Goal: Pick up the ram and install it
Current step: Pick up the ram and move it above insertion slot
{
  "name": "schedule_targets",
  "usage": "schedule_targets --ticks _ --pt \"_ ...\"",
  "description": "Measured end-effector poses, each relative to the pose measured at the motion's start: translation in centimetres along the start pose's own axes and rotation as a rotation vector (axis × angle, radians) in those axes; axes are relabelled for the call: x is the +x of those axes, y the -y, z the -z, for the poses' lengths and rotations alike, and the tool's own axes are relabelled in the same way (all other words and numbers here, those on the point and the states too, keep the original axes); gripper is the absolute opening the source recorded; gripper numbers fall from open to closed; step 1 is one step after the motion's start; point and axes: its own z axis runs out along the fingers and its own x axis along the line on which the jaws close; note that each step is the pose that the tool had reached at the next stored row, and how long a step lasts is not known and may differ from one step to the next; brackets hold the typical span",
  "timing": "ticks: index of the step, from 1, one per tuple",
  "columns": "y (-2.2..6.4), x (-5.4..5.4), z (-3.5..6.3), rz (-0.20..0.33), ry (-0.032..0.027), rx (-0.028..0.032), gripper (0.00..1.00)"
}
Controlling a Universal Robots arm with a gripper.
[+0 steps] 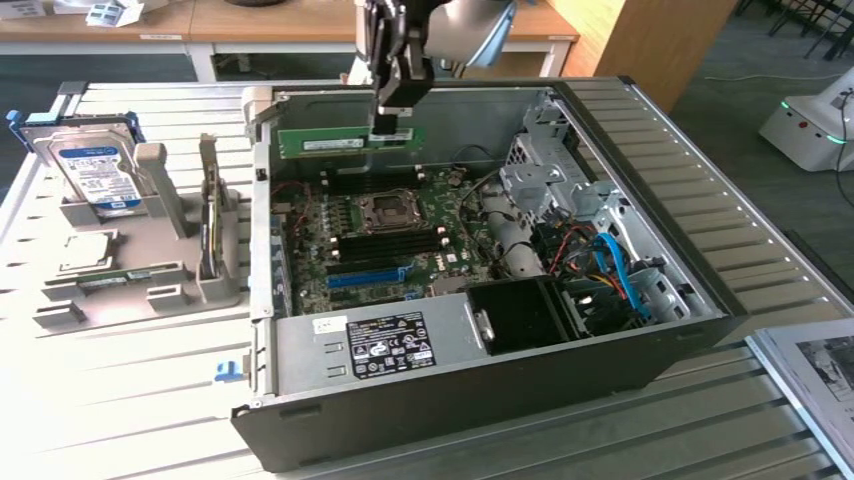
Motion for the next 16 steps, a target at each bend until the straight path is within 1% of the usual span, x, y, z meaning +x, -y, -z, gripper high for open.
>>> schedule_targets --ticks 16 --pt "3.57 0.2 0.33 0.0 0.0 0.0001 0.11"
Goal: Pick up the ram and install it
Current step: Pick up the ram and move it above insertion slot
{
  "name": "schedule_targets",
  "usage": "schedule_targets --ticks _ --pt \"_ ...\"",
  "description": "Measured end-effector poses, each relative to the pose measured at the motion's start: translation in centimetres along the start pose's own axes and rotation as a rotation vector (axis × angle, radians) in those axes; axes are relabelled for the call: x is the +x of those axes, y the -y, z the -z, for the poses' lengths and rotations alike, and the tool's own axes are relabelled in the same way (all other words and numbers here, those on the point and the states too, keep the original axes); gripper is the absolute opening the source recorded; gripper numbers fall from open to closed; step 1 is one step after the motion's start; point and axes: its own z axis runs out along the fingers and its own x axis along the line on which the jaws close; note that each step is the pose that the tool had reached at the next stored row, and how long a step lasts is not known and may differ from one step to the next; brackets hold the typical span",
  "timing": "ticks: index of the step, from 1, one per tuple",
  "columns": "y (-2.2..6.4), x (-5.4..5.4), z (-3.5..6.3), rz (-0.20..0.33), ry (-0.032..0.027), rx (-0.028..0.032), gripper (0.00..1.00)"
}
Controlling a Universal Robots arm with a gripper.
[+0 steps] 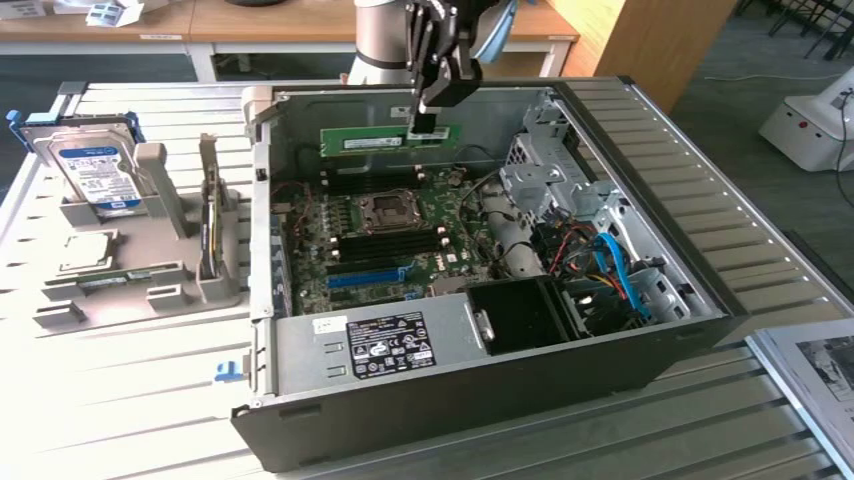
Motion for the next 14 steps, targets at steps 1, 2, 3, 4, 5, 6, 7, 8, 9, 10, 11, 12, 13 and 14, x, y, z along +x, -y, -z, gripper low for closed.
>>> schedule_targets --ticks 1,2,3,4,5,6,7,8,9,10,11,12,13,14 --pt "0.19 0.0 0.02 0.0 0.0 -0.0001 0.11" --pt "0.38 0.0 0.03 0.0 0.0 0.0 0.11" --pt "0.55 0.0 0.05 0.0 0.0 0.0 0.11" --pt "0.72 0.0 0.07 0.0 -0.0001 -0.0001 0.11" --pt "0.87 0.0 0.08 0.0 -0.0001 -0.0001 0.11" --pt "1.01 0.1 0.09 0.0 0.0 -0.0001 0.11" --pt "1.12 0.1 0.1 0.0 0.0 -0.0001 0.11" --pt "1.18 0.1 0.11 0.0 -0.0001 -0.0001 0.11" --pt "1.22 0.1 0.11 0.0 0.0 -0.0001 0.11" --pt "1.23 0.1 -0.03 0.0 0.0004 0.0001 0.11" --pt "1.27 0.1 -0.42 0.0 0.0003 -0.0001 0.11" --pt "1.28 0.1 -0.55 0.0 0.0004 0.0 0.11" --pt "1.29 0.1 -0.67 0.0 0.0003 -0.0001 0.11" --pt "1.3 0.1 -0.8 0.0 0.0003 -0.0001 0.11"
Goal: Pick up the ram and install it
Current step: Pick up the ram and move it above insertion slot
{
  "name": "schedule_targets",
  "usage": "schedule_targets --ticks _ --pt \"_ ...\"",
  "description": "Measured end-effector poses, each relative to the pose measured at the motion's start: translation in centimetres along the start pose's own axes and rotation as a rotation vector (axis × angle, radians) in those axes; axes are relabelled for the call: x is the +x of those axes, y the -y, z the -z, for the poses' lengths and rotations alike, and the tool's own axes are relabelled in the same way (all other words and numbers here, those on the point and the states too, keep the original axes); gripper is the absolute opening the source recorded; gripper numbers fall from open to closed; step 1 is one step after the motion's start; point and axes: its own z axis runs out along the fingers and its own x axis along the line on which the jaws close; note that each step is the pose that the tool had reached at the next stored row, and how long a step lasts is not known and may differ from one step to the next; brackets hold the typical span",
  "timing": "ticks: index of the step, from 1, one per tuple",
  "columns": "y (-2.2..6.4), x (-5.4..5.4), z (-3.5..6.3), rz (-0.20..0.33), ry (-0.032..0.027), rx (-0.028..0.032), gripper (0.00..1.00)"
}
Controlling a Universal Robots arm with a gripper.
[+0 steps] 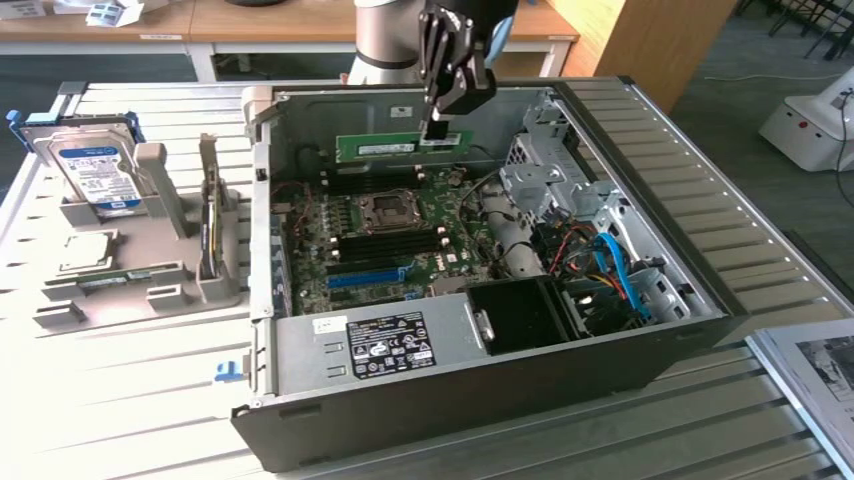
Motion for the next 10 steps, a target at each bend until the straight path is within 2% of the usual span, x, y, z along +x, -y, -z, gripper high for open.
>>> schedule_targets --ticks 10 --pt "0.14 0.0 -1.54 0.0 -0.0001 0.0002 0.11"
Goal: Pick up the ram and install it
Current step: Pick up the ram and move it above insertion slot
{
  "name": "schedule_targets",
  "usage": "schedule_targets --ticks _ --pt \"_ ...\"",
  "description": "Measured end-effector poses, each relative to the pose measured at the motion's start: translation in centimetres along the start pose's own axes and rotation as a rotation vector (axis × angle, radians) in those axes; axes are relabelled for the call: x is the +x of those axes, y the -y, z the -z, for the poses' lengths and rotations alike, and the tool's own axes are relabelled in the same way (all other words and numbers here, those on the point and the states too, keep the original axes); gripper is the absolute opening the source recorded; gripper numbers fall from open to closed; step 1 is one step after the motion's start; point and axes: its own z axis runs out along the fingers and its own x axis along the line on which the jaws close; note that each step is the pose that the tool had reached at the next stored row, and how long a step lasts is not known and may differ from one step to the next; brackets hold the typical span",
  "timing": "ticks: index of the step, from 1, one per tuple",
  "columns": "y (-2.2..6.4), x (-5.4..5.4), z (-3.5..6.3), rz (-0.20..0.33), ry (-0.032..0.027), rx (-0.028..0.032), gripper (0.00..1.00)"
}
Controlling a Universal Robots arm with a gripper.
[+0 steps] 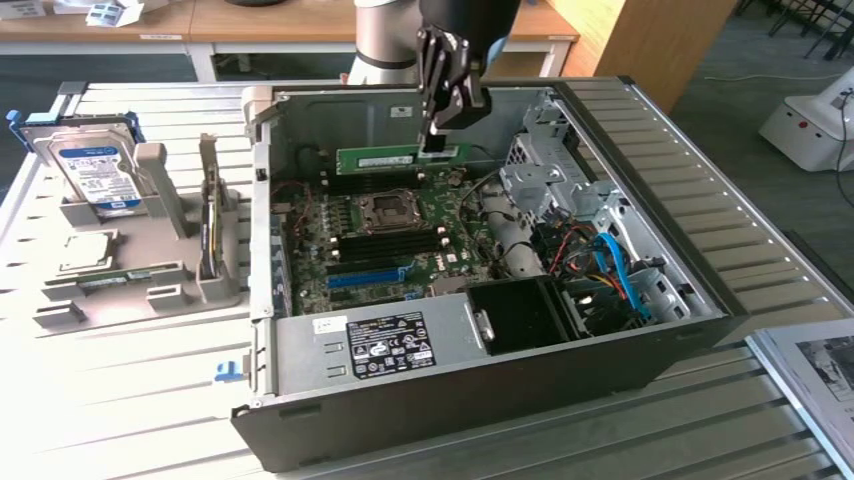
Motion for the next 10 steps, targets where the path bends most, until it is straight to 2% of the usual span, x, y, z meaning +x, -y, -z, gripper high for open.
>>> schedule_targets --ticks 10 --pt "0.12 0.0 -1.31 0.0 0.0 0.0 0.11"
